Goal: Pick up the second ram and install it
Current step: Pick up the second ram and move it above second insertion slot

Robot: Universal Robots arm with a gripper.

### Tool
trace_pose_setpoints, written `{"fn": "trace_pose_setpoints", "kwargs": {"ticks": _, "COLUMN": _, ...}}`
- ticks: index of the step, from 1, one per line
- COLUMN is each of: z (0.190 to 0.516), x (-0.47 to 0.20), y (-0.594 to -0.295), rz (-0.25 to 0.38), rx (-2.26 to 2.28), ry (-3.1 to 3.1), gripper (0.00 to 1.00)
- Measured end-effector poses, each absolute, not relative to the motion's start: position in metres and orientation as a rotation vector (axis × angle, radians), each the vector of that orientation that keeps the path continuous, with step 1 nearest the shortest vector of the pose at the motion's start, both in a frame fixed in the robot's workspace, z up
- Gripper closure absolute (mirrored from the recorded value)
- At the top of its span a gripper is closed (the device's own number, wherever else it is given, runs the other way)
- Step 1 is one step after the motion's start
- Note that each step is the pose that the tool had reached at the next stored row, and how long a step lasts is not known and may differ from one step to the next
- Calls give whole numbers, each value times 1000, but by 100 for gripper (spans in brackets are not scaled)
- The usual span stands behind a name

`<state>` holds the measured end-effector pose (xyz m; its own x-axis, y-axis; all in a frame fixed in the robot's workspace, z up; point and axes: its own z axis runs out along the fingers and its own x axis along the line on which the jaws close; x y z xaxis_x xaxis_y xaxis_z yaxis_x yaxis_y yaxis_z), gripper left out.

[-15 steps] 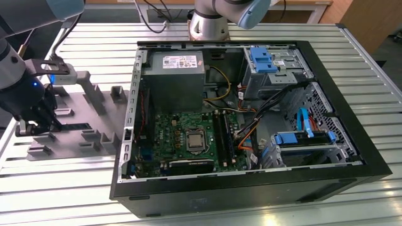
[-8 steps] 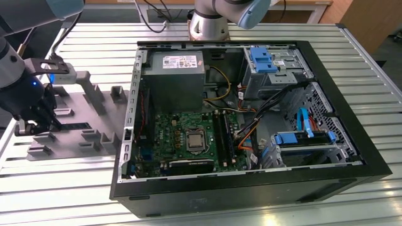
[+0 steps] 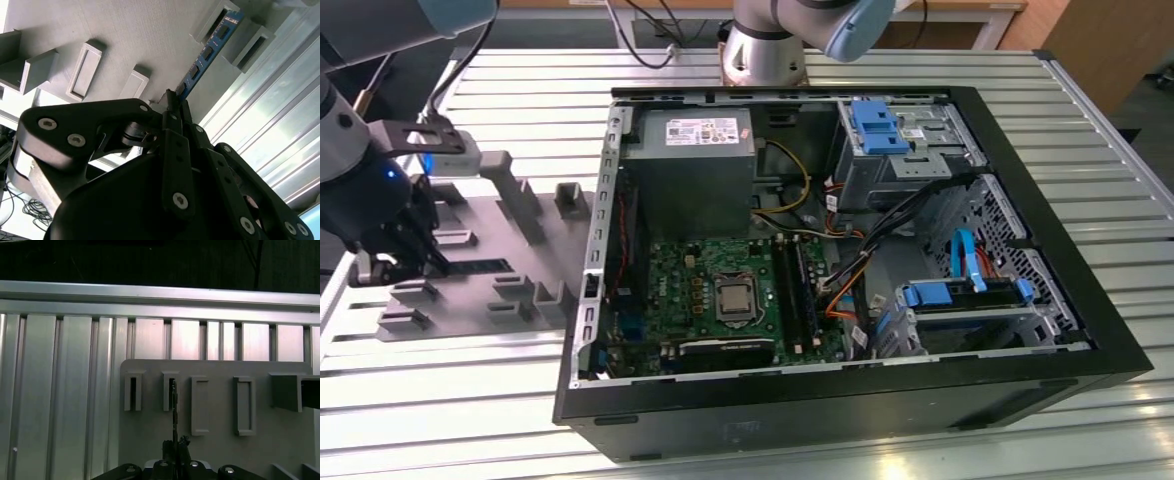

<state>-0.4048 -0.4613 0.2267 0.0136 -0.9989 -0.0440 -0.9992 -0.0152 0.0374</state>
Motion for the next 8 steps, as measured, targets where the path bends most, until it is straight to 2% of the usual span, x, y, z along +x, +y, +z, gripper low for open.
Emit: {"fn": "trace_pose_setpoints", "kwargs": {"ticks": 8, "z": 233, "x": -405, "y": -461, "rz": 90, "rx": -2233, "ry": 2201, "gripper": 86}}
